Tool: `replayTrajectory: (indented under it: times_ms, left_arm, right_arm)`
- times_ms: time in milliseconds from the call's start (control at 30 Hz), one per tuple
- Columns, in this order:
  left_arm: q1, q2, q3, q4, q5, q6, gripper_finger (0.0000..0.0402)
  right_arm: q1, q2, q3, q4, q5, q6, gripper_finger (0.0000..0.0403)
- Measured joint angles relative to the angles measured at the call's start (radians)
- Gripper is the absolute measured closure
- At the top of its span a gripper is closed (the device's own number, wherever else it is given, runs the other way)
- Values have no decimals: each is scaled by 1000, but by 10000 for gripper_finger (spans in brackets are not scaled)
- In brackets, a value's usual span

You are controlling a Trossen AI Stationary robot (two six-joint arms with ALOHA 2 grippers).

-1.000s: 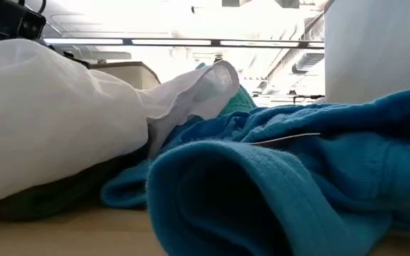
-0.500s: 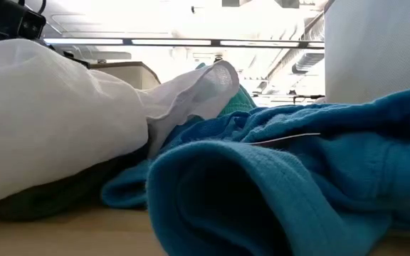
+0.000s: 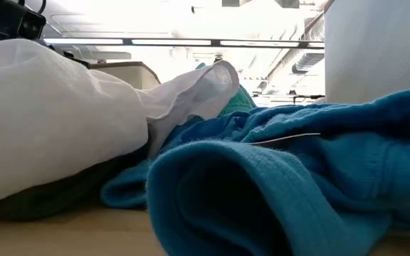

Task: Sort clothes

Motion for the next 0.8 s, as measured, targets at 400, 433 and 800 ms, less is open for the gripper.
replayTrajectory:
  times_ms: [400,433,800]
  left_arm:
    - [0,0,-1,128,14,-42,402]
    - [0,0,-1,172,35,-85,402]
    - [-24,20,25,679,82,-579,401]
  right_arm:
    - [0,0,0,0,0,0,402]
    - [0,0,0,0,0,0,402]
    - [0,0,0,0,0,0,402]
